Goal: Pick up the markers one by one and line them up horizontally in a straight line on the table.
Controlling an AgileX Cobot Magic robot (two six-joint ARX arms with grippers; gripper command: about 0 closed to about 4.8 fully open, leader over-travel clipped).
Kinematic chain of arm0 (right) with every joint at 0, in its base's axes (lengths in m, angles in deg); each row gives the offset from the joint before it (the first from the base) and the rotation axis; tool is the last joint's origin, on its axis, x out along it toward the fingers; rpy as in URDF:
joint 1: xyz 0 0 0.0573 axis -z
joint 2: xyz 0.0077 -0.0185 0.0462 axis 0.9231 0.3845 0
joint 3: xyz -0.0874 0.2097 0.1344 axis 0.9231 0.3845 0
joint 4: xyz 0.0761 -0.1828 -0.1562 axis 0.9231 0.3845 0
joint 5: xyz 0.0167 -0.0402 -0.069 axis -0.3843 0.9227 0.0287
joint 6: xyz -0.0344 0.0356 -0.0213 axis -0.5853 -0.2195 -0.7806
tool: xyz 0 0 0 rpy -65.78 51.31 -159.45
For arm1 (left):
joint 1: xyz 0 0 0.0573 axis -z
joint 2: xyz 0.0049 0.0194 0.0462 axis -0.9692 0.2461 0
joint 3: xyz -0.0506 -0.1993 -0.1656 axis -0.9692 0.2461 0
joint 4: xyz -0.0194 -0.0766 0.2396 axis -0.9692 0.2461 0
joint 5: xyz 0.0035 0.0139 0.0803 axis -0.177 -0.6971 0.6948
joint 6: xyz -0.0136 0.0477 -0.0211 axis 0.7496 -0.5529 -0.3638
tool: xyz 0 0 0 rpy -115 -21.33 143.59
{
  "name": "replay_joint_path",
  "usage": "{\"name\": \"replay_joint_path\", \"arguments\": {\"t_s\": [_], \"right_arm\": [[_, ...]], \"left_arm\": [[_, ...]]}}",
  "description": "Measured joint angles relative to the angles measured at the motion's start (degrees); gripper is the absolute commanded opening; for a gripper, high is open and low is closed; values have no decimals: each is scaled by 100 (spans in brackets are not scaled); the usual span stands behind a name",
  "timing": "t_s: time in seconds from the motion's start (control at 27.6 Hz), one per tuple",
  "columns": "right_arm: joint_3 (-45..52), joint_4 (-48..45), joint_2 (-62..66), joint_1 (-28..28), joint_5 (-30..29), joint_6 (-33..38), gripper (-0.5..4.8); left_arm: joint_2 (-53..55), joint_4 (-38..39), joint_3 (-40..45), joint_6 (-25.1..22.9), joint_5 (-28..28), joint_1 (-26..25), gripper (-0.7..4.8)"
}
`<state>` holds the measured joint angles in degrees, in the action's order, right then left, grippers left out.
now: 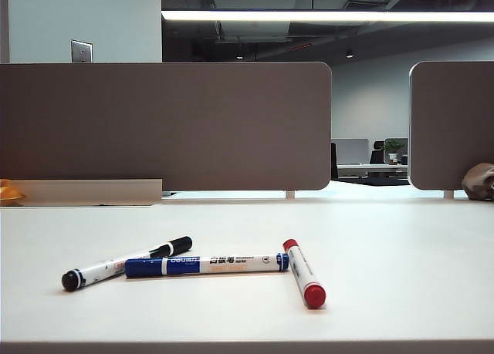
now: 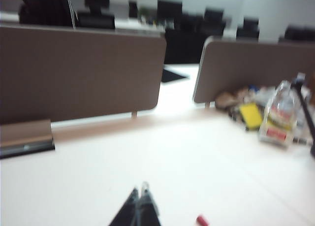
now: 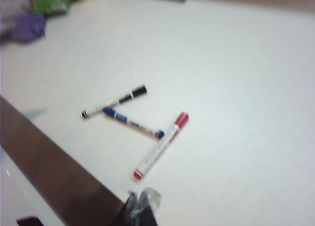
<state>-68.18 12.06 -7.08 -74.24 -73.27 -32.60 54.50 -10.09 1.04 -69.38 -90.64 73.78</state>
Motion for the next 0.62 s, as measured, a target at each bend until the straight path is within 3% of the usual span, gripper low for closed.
{"name": "replay_joint_path", "arguments": {"t_s": [0.18,0.43,0.62], "right_arm": [[-490,254,1213,-7,-9,-485,-1],[-1113,186,2883,-713,-57,-595,0],[-1523,140,4135,-1445,236,-603,1]], "left_arm": [[1224,122,-275,-306,-2,-2,-5],[3010,723,-577,-1078,-326,4,-5],[3740,951,-581,-1390,258,275,-5]]}}
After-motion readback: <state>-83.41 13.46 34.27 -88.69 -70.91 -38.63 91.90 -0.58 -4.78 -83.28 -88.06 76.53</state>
